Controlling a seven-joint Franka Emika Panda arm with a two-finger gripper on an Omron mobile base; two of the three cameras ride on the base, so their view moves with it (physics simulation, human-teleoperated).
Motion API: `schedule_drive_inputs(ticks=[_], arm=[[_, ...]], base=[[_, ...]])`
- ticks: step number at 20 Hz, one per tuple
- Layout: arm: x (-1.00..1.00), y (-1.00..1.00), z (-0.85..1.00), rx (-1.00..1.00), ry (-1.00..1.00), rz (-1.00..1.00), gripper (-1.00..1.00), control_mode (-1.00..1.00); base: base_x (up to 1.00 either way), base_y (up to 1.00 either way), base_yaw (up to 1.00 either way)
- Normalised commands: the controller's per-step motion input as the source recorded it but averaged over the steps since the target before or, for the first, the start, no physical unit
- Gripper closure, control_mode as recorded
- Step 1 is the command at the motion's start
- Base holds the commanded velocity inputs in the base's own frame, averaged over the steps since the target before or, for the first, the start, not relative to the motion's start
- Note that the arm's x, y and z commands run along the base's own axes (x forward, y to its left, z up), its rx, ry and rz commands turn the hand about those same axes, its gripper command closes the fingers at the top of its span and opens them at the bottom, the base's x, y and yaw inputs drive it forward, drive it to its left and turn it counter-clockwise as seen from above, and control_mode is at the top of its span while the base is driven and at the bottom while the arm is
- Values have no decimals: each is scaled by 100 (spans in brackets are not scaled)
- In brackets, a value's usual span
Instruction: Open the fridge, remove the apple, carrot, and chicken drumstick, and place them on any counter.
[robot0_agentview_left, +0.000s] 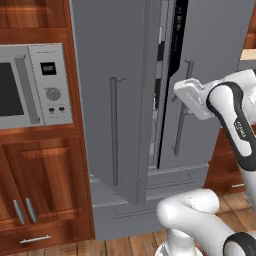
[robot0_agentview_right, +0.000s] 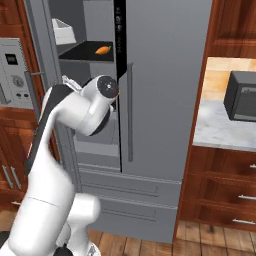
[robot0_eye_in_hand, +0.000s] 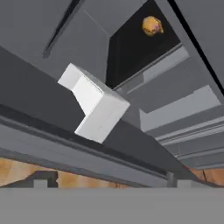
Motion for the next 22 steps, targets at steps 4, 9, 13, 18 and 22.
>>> schedule_drive_inputs(ticks=[4,9,13,18,22], arm=[[100,1,-46,19,27,15,-100,-100],[100,16,-44,11,5,9,-100,-100],[100,43,-42,2,-2,1,-100,-100],[100,24,-18,3,0,0,-100,-100],[36,43,-11,2,0,0,-100,-100]], base=[[0,0,0],[0,0,0],[0,0,0],[0,0,0],[0,0,0]])
